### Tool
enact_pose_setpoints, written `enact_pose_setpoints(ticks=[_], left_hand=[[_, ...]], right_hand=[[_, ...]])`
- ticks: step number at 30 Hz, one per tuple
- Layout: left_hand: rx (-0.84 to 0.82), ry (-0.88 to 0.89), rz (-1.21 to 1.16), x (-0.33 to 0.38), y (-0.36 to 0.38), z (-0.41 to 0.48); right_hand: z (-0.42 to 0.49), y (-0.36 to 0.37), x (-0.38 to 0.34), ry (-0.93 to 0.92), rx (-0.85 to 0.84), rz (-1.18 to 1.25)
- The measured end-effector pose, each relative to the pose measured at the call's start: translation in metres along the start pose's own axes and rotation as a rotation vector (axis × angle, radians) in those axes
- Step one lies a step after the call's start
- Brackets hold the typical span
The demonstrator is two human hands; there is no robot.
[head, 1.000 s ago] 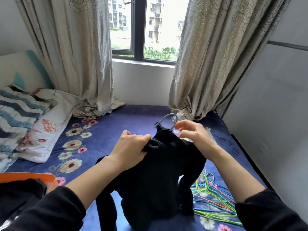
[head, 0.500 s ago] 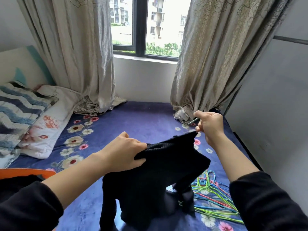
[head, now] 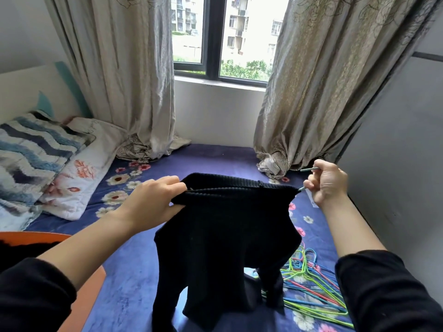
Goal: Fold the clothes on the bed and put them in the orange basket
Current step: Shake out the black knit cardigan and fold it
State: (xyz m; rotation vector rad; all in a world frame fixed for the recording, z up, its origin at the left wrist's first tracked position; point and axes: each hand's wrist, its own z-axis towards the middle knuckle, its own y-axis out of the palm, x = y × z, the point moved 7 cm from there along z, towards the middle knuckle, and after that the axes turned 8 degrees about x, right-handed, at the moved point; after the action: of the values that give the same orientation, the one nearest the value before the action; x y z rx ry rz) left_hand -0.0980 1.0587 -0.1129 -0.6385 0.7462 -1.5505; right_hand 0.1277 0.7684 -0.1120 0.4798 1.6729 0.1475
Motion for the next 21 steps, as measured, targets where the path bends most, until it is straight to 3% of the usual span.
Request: enact_pose_setpoints(ticks=[5,11,16,21], left_hand=[[0.168,0.009,0.048,0.008,0.0,0.003],[0.105,0.088,0.153,-0.007,0.014,-0.007],[0.017,0.007,0.122,-0.015,0.019,-0.013],[0.039,-0.349,-0.183,-0.022,0.018,-0.01]], right_hand=[[-0.02,0.012,-0.002,-0.253,-0.16,-0.239],[-0.041,0.025,0.002,-0.392,-0.392,-0.397],[-0.04,0.024,-0.005,-0.327,-0.419,-0.306],[-0.022,0.015,0.003,-0.132,-0.313,-0.035]])
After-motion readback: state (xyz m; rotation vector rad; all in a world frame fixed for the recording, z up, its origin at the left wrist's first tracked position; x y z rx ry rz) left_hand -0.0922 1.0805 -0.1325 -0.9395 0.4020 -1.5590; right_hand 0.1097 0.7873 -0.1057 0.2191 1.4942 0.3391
